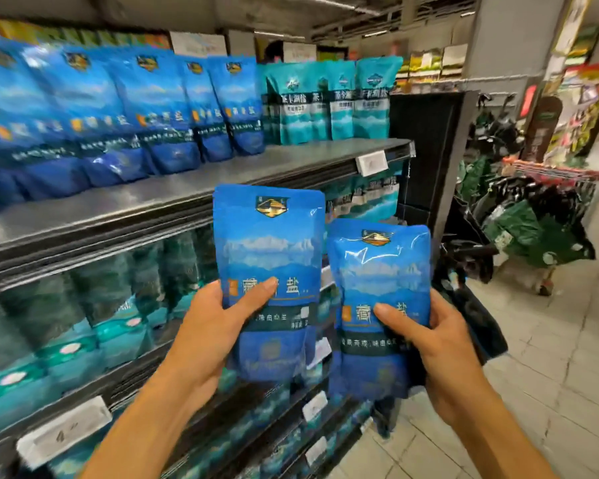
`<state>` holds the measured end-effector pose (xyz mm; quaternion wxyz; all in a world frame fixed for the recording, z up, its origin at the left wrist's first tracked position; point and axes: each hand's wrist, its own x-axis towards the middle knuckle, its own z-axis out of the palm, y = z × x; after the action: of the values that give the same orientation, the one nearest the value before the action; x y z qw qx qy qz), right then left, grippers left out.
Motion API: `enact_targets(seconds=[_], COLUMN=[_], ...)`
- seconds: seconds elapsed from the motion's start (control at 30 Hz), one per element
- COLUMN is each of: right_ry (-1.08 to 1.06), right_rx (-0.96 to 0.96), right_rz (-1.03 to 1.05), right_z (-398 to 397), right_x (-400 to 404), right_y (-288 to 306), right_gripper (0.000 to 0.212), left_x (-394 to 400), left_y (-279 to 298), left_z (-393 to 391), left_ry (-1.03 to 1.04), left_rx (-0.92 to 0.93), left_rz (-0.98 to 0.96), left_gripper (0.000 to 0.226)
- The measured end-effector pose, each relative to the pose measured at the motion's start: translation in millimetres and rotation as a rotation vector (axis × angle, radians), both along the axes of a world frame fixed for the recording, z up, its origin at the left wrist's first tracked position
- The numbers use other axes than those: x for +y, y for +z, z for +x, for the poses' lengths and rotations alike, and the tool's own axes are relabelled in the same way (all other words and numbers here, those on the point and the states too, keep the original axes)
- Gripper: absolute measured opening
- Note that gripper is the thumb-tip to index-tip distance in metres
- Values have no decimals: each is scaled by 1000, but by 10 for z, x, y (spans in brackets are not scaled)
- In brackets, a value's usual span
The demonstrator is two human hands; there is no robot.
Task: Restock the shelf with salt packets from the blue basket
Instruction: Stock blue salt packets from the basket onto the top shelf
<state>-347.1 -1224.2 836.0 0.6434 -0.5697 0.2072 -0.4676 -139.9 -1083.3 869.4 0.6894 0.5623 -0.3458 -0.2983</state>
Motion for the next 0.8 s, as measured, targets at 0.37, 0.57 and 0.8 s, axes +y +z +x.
enact_targets(seconds=[0.37,0.57,0.8], right_ry=[433,529,614], right_rx=[-193,-156,-39], right_rz=[-263,-276,-239], right_z=[1552,2573,3436], right_x=[-1554,-2123,-2548], right_y=[1586,2231,2132], right_gripper=[36,25,19], left_x=[-1065,-1617,-2057], left_y=[1521,1963,1688], left_z=[675,1425,2101], left_ry=[463,508,542], left_rx=[-113,-108,-47], left_rz=[-211,-172,-76], left_gripper=[34,17,47])
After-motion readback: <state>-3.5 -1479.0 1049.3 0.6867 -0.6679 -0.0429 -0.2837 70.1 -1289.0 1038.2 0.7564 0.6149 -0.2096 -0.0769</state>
